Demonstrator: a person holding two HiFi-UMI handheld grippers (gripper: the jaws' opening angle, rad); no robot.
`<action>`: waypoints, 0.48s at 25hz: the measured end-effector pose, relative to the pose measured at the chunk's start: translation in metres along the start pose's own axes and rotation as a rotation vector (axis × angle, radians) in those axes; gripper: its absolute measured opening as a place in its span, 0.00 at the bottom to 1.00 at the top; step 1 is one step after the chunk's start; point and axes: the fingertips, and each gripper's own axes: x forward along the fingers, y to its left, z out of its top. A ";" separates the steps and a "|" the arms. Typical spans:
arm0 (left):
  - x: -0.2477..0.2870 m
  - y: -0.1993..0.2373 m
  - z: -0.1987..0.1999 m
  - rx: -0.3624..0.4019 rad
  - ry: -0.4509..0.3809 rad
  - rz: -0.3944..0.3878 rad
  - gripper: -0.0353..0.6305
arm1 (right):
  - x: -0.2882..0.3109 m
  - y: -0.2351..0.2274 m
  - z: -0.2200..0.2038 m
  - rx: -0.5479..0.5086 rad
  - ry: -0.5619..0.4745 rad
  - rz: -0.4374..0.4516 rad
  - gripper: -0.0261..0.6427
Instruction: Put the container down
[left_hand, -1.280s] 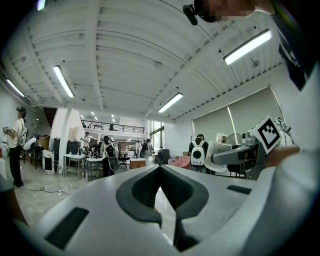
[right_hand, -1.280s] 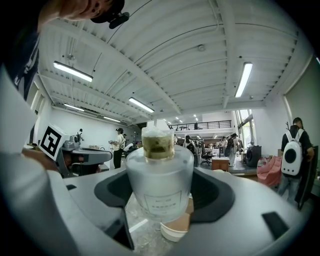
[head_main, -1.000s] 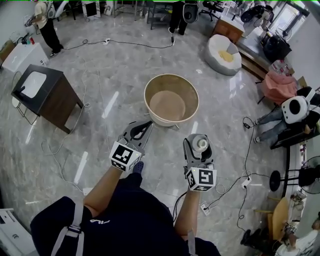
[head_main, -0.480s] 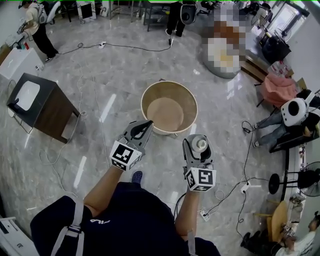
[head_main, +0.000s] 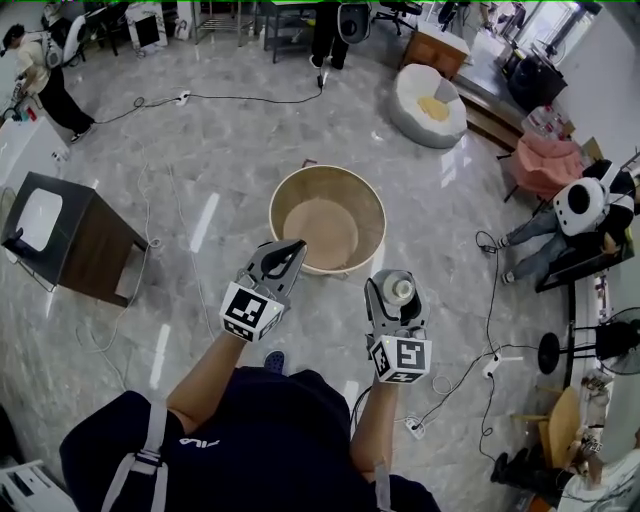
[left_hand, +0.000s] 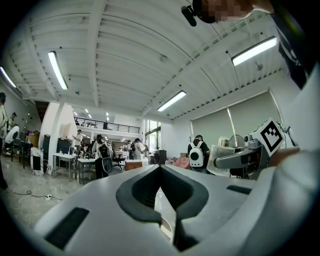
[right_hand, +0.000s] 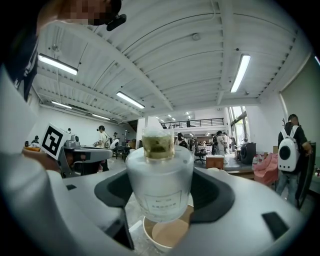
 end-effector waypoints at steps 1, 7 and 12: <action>0.003 -0.001 -0.001 -0.001 0.002 -0.001 0.09 | 0.001 -0.003 -0.001 0.001 0.003 -0.001 0.54; 0.014 -0.009 -0.003 -0.002 0.011 0.002 0.09 | 0.004 -0.015 -0.001 0.002 -0.001 0.018 0.54; 0.022 -0.021 0.003 0.013 0.003 0.015 0.09 | 0.005 -0.026 0.006 -0.006 -0.017 0.044 0.54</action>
